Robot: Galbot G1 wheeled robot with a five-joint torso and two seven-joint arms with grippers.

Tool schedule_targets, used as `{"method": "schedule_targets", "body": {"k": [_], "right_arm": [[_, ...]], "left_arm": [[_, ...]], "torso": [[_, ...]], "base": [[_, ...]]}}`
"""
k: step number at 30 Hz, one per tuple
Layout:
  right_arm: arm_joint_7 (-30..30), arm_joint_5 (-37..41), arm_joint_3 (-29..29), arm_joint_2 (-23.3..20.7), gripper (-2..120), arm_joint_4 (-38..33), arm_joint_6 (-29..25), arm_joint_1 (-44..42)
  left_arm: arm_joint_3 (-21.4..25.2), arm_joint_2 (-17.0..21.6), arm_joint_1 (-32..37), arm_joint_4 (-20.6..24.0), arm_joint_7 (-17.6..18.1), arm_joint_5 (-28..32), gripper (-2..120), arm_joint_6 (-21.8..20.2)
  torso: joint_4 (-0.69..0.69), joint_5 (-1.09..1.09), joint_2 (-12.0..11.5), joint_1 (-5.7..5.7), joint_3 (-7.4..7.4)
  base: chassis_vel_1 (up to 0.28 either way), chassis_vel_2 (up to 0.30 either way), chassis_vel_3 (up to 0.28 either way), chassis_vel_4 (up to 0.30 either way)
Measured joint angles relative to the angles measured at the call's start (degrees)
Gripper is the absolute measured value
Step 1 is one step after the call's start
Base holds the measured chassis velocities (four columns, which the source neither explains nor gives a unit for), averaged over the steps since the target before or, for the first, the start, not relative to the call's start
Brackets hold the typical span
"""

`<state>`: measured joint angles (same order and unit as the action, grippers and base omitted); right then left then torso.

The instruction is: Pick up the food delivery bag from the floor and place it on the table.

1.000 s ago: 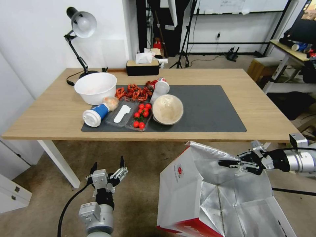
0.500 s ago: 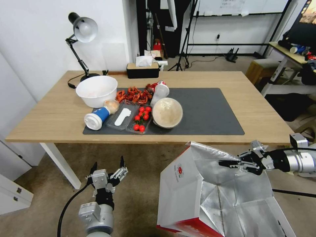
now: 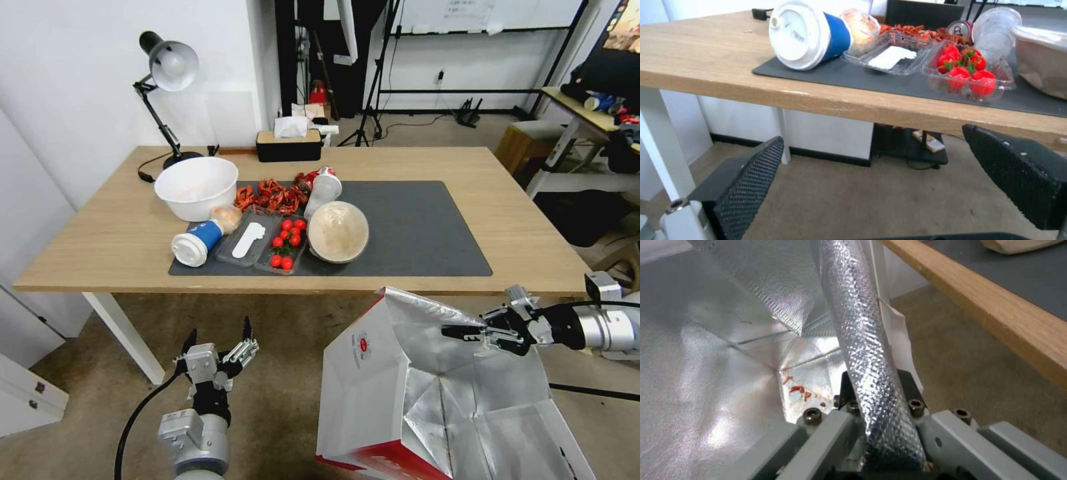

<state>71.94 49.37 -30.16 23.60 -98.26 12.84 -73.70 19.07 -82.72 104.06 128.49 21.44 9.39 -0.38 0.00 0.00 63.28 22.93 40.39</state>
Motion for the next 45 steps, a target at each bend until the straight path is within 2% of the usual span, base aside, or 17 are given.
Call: {"method": "schedule_targets", "body": {"k": [11, 23, 28, 30, 31, 33, 34, 36, 38, 39, 40, 44, 45], "right_arm": [[0.4, 0.5, -0.4, -0.2, 0, 0.3, -0.1, 0.3], [2.4, 7.4, -3.2, -3.4, 0, 1.4, 0.5, 0.6], [2.9, 13.9, -5.0, -5.7, 0, 1.6, 1.6, 0.4], [2.8, 20.0, -6.2, -7.6, 0, 1.1, 2.6, 0.7], [2.8, 20.0, -6.2, -7.6, 0, 1.1, 2.6, 0.7], [2.1, 25.2, -7.5, -9.0, 0, 0.4, 3.8, 0.9], [2.1, 25.2, -7.5, -9.0, 0, 0.4, 3.8, 0.9], [0.7, 29.7, -9.0, -10.2, 0, 0.1, 4.5, 1.7], [0.4, 30.2, -9.2, -10.4, 0, 0.1, 4.6, 1.8], [-1.9, 33.9, -10.3, -10.9, 0, -0.1, 4.8, 2.3], [-1.9, 33.9, -10.3, -10.9, 0, -0.1, 4.8, 2.3], [-12.8, 43.8, -12.5, -10.8, 0, -2.9, 3.5, 2.9], [-12.8, 43.8, -12.5, -10.8, 0, -2.9, 3.5, 2.9]], "left_arm": [[-0.1, -0.1, 0.2, 0.0, 0.0, -0.3, 100, 0.4], [0.1, -0.2, -0.4, -0.4, 0.0, -0.5, 100, 0.5], [0.0, -0.4, -0.7, -0.5, 0.1, -0.5, 100, 0.5], [0.1, -0.6, -0.7, -0.6, 0.2, -0.5, 100, 0.5], [0.1, -0.6, -0.7, -0.6, 0.2, -0.5, 100, 0.5], [0.2, -0.9, -0.6, -0.6, 0.3, -0.5, 100, 0.6], [0.2, -0.9, -0.6, -0.6, 0.3, -0.5, 100, 0.6], [0.1, -1.3, -0.5, -0.5, 0.4, -0.7, 100, 0.7], [0.1, -1.4, -0.4, -0.5, 0.4, -0.7, 100, 0.8], [0.1, -1.4, -0.3, -0.4, 0.4, -0.8, 100, 0.9], [0.1, -1.4, -0.3, -0.4, 0.4, -0.8, 100, 0.9], [0.1, -1.4, 0.0, -0.1, 0.4, -1.1, 100, 1.1], [0.1, -1.4, 0.0, -0.1, 0.4, -1.1, 100, 1.1]], "torso": [[0.00, 0.00, -0.3, -0.12, -0.16], [0.00, 0.00, -0.4, -0.21, -0.26], [0.01, -0.01, -0.5, -0.23, -0.29], [0.00, 0.00, -0.5, -0.23, -0.30], [0.00, 0.00, -0.5, -0.23, -0.30], [0.00, 0.00, -0.5, -0.25, -0.31], [0.00, 0.00, -0.5, -0.25, -0.31], [-0.01, 0.00, -0.6, -0.26, -0.33], [0.00, 0.00, -0.6, -0.26, -0.32], [0.00, 0.00, -0.6, -0.26, -0.33], [0.00, 0.00, -0.6, -0.26, -0.33], [0.00, 0.00, -0.6, -0.27, -0.35], [0.00, 0.00, -0.6, -0.27, -0.35]], "base": [[0.000, 0.000, 0.000, 0.000], [0.000, 0.000, 0.000, 0.000], [0.000, 0.000, 0.000, 0.000], [0.000, 0.000, 0.000, 0.000], [0.000, 0.000, 0.000, 0.000], [0.000, 0.000, 0.000, 0.000], [0.000, 0.000, 0.000, 0.000], [0.000, 0.000, 0.000, 0.000], [0.000, 0.000, 0.000, 0.000], [0.000, 0.000, 0.000, 0.000], [0.000, 0.000, 0.000, 0.000], [0.000, 0.000, 0.000, 0.000], [0.000, 0.000, 0.000, 0.000]]}}
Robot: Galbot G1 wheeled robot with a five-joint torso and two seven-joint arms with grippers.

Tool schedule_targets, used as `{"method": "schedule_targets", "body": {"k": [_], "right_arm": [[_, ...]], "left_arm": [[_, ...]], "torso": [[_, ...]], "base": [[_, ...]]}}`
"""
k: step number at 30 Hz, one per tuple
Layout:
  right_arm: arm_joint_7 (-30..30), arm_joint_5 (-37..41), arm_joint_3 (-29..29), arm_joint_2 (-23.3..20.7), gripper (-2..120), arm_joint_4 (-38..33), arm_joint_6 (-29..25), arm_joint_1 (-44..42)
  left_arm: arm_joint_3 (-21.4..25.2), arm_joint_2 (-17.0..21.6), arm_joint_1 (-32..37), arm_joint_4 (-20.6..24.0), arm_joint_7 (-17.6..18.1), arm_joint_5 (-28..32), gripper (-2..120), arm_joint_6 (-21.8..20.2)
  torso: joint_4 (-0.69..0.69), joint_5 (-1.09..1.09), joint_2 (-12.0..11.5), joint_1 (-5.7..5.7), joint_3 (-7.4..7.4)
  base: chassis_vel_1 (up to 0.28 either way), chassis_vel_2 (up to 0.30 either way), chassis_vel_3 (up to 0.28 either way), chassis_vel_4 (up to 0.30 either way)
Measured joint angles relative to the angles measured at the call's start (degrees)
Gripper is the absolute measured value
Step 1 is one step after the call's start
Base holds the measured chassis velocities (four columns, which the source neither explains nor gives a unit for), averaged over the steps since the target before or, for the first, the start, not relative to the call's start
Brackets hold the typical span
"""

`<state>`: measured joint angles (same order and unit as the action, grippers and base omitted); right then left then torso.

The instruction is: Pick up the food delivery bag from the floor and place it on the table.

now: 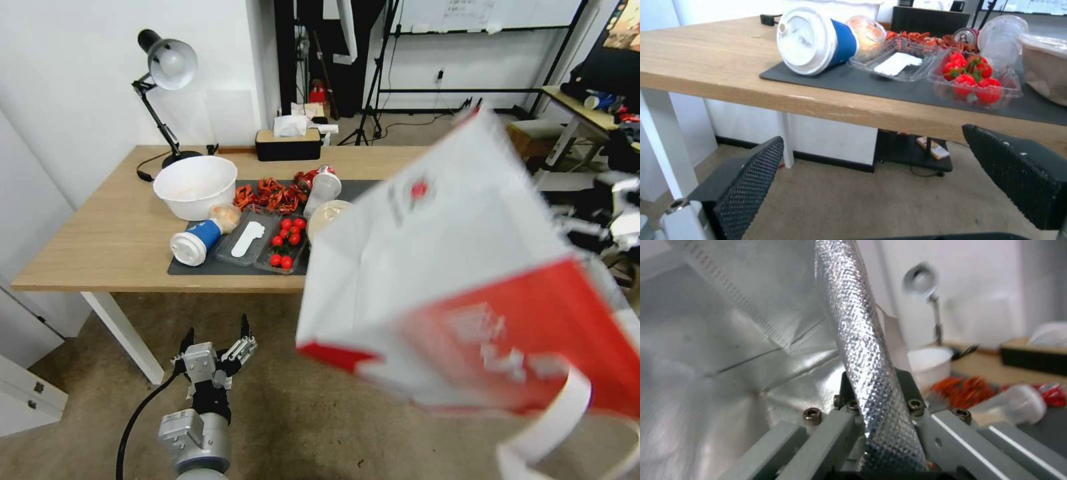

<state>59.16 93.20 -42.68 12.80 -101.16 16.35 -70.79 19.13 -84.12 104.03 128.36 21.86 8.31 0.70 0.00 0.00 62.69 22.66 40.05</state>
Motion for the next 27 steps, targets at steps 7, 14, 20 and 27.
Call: {"method": "schedule_targets", "body": {"k": [7, 14, 20, 27], "right_arm": [[-18.7, 10.4, 0.5, 2.6, 0, -6.8, -4.2, 0.5], [-44.1, 14.7, 4.2, 6.5, 0, -12.8, -10.6, 5.1], [-57.0, 16.1, 4.5, 7.9, 0, -13.6, -13.0, 6.7], [-74.7, 17.1, 5.4, 9.1, 0, -13.3, -9.6, 9.8]], "left_arm": [[0.0, -0.1, 0.3, 0.3, 0.0, -0.2, 100, 0.1], [0.1, 0.0, 0.9, 0.6, 0.0, -0.4, 100, 0.4], [0.0, -0.1, 1.1, 0.5, 0.0, -0.8, 100, 0.9], [-0.2, -0.1, 1.1, 0.4, 0.1, -1.0, 100, 0.9]], "torso": [[0.00, -0.01, 0.0, 0.00, -0.01], [-0.01, 0.00, 0.0, -0.01, -0.02], [0.01, 0.00, 0.0, -0.02, -0.02], [0.00, 0.00, -0.1, -0.02, -0.03]], "base": [[0.000, 0.000, 0.000, 0.000], [0.000, 0.000, 0.000, 0.000], [0.000, 0.000, 0.000, 0.000], [0.000, 0.000, 0.000, 0.000]]}}
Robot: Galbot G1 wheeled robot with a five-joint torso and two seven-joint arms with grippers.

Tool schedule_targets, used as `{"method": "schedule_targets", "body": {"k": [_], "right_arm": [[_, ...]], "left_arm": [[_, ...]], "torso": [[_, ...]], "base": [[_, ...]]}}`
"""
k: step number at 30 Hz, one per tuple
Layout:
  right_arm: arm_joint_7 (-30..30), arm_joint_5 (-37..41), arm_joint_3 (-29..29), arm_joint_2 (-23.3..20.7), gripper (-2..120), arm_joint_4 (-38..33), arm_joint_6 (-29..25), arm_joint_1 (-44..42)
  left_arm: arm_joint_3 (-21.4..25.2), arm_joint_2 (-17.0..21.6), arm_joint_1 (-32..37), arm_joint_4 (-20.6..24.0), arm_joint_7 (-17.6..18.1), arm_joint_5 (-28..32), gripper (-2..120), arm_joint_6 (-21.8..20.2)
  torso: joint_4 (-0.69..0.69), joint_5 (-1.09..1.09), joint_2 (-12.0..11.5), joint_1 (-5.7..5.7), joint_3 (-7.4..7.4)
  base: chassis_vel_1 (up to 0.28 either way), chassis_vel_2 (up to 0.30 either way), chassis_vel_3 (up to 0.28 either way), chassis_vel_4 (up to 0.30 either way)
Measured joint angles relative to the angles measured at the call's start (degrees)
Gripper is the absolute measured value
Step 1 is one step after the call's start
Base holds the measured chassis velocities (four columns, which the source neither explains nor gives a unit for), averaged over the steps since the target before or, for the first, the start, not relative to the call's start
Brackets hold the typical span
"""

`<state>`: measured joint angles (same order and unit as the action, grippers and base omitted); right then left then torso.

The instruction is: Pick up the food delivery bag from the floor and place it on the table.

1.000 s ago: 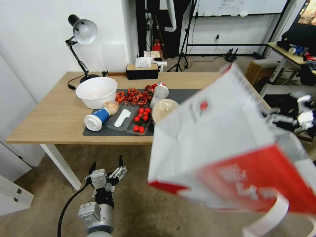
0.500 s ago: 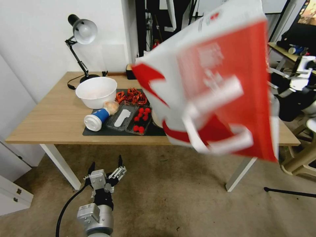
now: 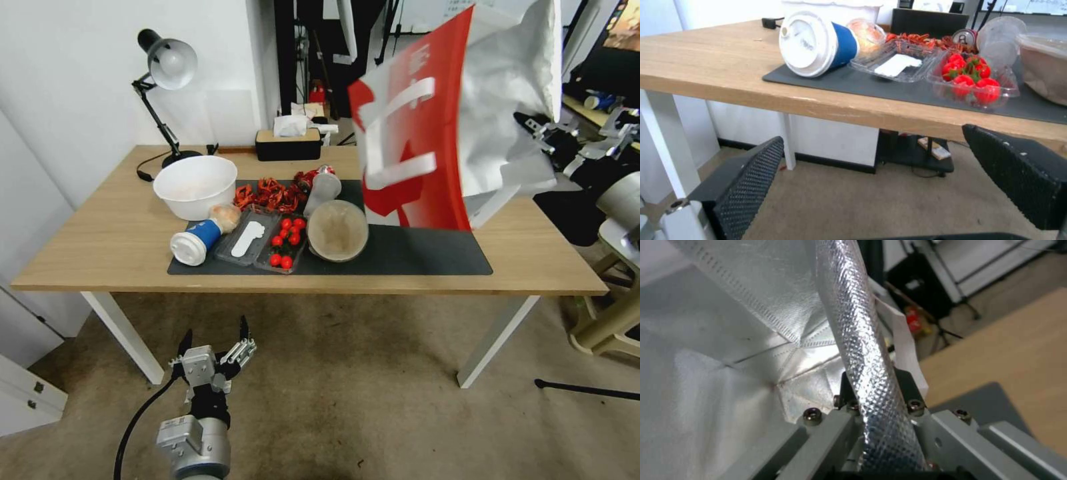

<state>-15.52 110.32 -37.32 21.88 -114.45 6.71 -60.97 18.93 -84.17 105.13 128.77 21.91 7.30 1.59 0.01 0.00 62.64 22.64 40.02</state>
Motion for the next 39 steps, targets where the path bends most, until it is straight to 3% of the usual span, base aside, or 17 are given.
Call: {"method": "schedule_targets", "body": {"k": [7, 11, 18, 32, 39], "right_arm": [[-12.5, 0.4, 1.0, 0.6, 0, 1.1, 6.1, 2.6], [-15.4, 0.7, 1.5, 0.7, 0, 1.4, 8.7, 3.0], [-17.5, 1.0, 2.3, 1.2, 0, 2.2, 12.2, 4.3], [-16.8, -0.3, 3.8, 1.6, 1, 3.6, 13.5, 6.0], [-14.2, -3.2, 5.1, 1.2, 28, 4.2, 12.4, 6.8]], "left_arm": [[0.0, 0.0, 0.0, -0.4, 0.1, -0.1, 100, 0.2], [-0.1, 0.0, 0.0, -0.5, 0.1, -0.3, 100, 0.1], [-0.2, 0.0, -0.2, -0.5, 0.2, -0.4, 100, 0.0], [-0.4, -0.4, 0.1, -0.8, 0.3, -0.8, 100, 0.0], [-0.6, -0.5, 0.4, -0.8, 0.9, -1.1, 100, 0.1]], "torso": [[0.00, 0.00, 0.0, 0.00, 0.00], [0.00, -0.01, 0.0, -0.01, -0.01], [0.00, 0.00, 0.0, -0.01, -0.01], [0.00, 0.00, 0.0, -0.01, -0.01], [0.00, 0.00, 0.0, -0.01, -0.01]], "base": [[0.000, 0.000, 0.000, 0.000], [0.000, 0.000, 0.000, 0.000], [0.000, 0.000, 0.000, 0.000], [0.000, 0.000, 0.000, 0.000], [0.000, 0.000, 0.000, 0.000]]}}
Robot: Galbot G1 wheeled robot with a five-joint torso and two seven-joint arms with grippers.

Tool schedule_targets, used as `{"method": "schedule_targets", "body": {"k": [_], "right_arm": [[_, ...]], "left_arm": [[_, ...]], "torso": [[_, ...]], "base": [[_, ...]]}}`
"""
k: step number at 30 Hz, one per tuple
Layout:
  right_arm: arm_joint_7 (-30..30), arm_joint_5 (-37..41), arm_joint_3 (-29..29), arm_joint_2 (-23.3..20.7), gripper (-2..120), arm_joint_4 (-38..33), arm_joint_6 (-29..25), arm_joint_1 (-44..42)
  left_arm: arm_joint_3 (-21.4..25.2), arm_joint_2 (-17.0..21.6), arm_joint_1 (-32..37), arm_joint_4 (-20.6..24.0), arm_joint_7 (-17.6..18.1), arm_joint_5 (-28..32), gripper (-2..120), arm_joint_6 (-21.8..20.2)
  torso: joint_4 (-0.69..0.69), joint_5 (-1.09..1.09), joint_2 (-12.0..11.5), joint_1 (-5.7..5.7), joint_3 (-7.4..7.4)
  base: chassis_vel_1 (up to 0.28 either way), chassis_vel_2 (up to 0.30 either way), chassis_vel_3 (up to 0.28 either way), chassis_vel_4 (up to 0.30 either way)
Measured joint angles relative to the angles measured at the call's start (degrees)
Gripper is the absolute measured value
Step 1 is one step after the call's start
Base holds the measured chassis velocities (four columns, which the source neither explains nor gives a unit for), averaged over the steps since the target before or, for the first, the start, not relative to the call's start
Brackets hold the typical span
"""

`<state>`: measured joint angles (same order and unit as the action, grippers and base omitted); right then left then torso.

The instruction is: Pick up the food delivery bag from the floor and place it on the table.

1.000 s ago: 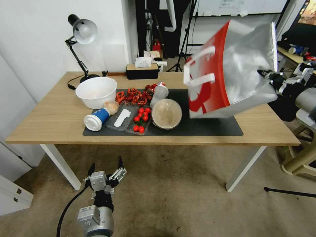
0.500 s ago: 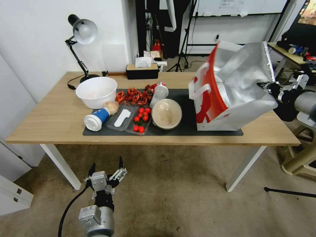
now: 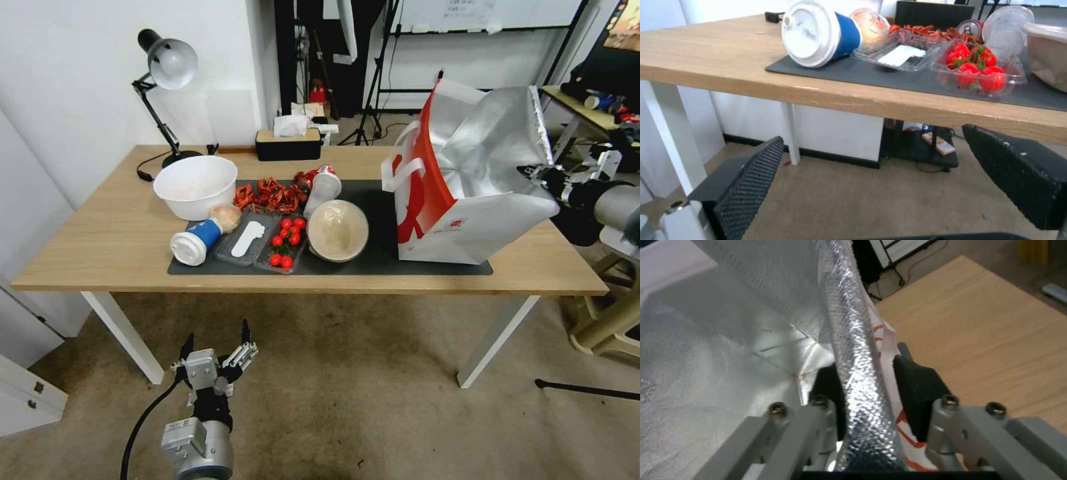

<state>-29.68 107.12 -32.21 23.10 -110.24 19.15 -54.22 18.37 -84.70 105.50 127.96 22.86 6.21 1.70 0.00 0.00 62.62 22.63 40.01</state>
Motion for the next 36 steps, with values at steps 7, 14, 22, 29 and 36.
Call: {"method": "schedule_targets", "body": {"k": [7, 14, 22, 29, 36], "right_arm": [[0.3, -3.3, 2.3, 0.0, 53, 0.2, -1.2, 2.5], [3.8, -12.3, 4.4, -0.5, 77, 0.9, -4.7, 3.7], [5.5, -18.1, 5.3, -0.7, 100, 1.3, -6.6, 3.8], [8.7, -20.8, 3.4, -1.0, 100, 1.3, -10.1, 0.7], [14.1, -27.6, 1.5, -1.3, 100, -0.4, -18.0, -3.6]], "left_arm": [[-0.1, 0.0, 0.2, 0.2, 0.0, -0.1, 100, 0.0], [-0.1, -0.1, 0.6, 0.4, 0.0, -0.2, 100, 0.1], [-0.3, -0.3, 1.0, 0.7, 0.1, -0.6, 100, 0.5], [-0.4, -0.4, 1.3, 1.3, 0.1, -0.7, 100, 1.0], [-0.1, -0.3, 1.3, 1.9, 0.6, -1.0, 100, 1.0]], "torso": [[-0.01, -0.01, 0.0, 0.00, 0.00], [0.00, 0.00, 0.0, 0.00, 0.00], [-0.01, 0.00, 0.0, 0.00, 0.00], [0.00, 0.00, 0.0, 0.00, 0.00], [0.00, 0.00, 0.0, 0.00, 0.00]], "base": [[0.000, 0.000, 0.000, 0.000], [0.000, 0.000, 0.000, 0.000], [0.000, 0.000, 0.000, 0.000], [0.000, 0.000, 0.000, 0.000], [0.000, 0.000, 0.000, 0.000]]}}
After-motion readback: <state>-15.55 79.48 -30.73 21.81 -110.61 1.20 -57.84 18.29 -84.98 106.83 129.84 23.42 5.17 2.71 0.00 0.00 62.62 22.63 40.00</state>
